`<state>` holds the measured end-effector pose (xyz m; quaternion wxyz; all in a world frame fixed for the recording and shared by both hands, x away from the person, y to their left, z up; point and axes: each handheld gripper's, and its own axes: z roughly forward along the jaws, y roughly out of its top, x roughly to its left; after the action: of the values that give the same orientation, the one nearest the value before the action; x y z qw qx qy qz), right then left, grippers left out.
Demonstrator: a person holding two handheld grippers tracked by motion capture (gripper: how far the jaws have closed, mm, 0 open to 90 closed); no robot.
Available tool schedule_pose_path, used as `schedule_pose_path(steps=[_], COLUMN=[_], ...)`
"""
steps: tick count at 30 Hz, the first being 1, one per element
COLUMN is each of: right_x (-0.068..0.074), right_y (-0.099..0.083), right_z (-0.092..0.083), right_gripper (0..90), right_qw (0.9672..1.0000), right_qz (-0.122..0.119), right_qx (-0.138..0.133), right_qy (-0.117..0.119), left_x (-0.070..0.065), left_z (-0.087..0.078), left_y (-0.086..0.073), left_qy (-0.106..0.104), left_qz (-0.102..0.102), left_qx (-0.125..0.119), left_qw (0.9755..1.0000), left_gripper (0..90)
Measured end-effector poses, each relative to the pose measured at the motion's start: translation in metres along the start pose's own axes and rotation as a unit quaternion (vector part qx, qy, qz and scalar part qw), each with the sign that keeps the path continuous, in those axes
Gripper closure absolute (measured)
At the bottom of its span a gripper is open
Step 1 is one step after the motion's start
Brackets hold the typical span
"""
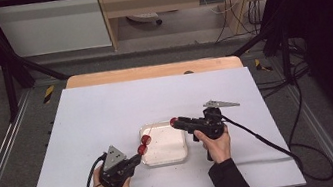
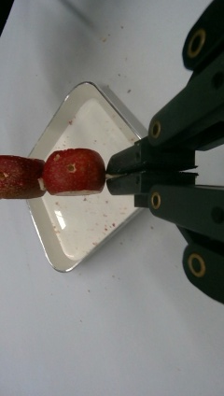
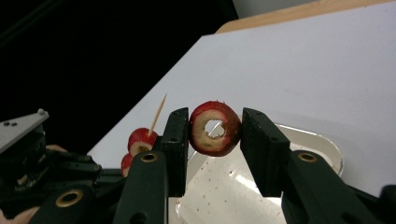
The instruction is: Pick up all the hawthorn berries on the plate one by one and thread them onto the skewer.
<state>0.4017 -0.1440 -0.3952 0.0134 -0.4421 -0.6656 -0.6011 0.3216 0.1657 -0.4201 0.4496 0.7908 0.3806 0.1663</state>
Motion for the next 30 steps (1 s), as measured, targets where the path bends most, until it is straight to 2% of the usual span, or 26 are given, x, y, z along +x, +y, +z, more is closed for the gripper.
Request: schedule_pose_path(steps=[6,13,21,30], right_x=[-0.001,-0.002,-0.002,-0.003], right_y=[0.001,0.004,0.006,0.005], right_z=[0.0,0.003,0.005,0.008], right_gripper=[63.1,63.1,63.1,63.2], right_qw=[0.9987,0.9943,0.9898,0.9864], right_qz=[0.018,0.039,0.047,0.05], right_qx=[-0.048,-0.099,-0.134,-0.157], right_qy=[0.001,0.007,0.007,0.01], left_x=[-0.01,-0.014,-0.019,-0.027], left_z=[0.008,0.015,0.018,0.026], left_y=[0.008,0.011,0.015,0.022], left_qy=[0.001,0.002,0.0,-0.003], left_qz=[-0.007,-0.015,-0.019,-0.022], left_qx=[-0.012,-0.019,-0.023,-0.022], left_qw=[0.9999,0.9997,0.9996,0.9995], left_gripper=[88.4,88.4,88.4,88.4])
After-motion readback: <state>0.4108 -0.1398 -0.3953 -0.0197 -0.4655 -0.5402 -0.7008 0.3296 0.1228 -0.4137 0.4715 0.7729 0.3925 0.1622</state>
